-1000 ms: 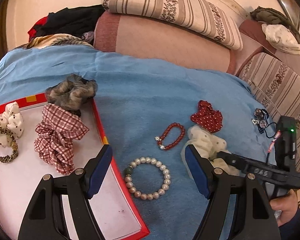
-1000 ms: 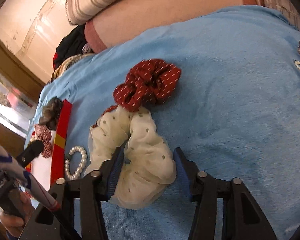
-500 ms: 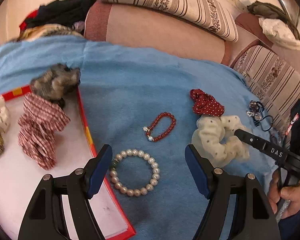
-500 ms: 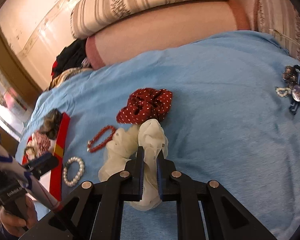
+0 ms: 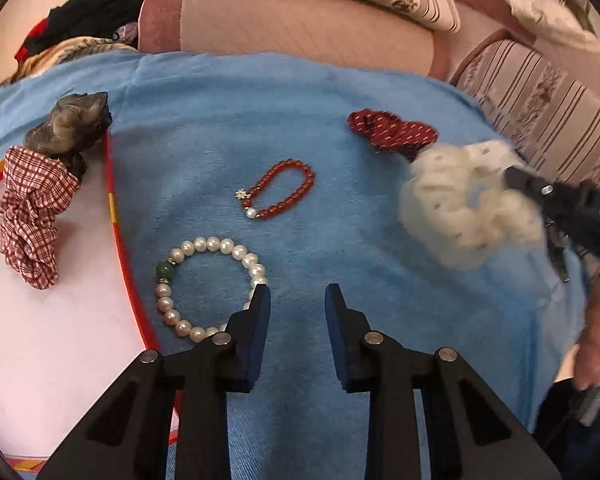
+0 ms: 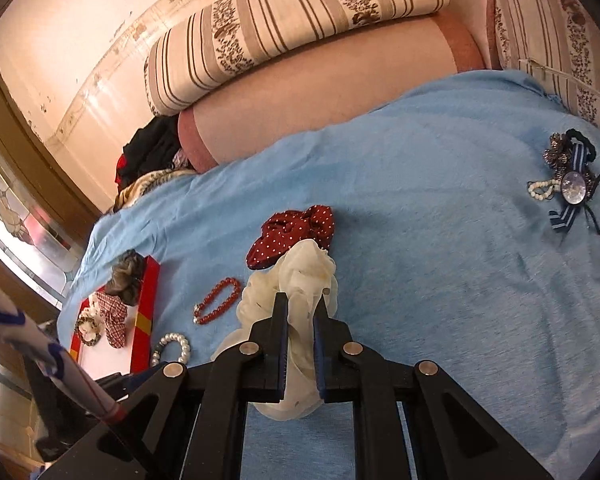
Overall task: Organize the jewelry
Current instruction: 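Grasp the cream polka-dot scrunchie with the right gripper while the left grasps the pearl bracelet, then carry the pearl bracelet with the left gripper while the right carries the cream scrunchie to the tray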
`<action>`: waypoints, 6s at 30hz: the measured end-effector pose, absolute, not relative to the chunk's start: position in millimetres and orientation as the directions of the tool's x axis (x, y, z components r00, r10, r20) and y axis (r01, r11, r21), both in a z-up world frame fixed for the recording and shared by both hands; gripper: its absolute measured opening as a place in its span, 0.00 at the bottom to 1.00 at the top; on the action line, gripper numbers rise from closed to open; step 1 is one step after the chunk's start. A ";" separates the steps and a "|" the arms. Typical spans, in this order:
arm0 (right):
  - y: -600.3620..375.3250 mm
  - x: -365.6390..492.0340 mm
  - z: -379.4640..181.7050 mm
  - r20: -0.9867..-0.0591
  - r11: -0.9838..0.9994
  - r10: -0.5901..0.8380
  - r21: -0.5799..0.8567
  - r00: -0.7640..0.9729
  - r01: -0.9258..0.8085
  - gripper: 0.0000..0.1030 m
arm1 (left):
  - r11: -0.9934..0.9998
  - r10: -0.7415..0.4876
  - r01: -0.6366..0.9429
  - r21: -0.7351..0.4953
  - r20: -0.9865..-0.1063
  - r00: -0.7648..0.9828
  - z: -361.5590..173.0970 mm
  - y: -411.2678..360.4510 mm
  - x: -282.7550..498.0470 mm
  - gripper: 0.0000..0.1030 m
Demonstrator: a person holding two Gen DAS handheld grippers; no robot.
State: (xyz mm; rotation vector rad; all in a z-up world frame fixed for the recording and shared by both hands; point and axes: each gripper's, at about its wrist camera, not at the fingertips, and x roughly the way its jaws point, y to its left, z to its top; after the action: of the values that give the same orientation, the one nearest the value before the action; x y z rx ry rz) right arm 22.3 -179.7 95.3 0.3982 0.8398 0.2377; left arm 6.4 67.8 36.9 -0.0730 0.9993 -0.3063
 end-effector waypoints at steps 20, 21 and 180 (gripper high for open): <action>-173.5 28.0 77.2 -0.720 0.907 0.357 0.419 0.595 -0.037 0.11 | 0.977 -0.096 0.214 0.017 -0.857 0.506 15.9 48.1 23.9 0.27; -172.6 28.9 76.2 -0.724 0.909 0.355 0.415 0.592 -0.037 0.11 | 0.977 -0.097 0.214 0.016 -0.857 0.506 15.8 48.1 24.2 0.27; 131.0 -21.9 108.4 -0.680 0.880 0.398 0.092 0.616 -0.466 0.10 | 0.957 0.158 -0.278 -0.082 -0.657 0.737 86.6 287.6 -34.1 0.09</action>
State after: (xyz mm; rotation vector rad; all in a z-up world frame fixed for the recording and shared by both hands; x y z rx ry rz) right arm -21.9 131.0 108.4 -0.0966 0.7584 0.4982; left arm -34.1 287.6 86.6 -0.1799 0.7027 0.2407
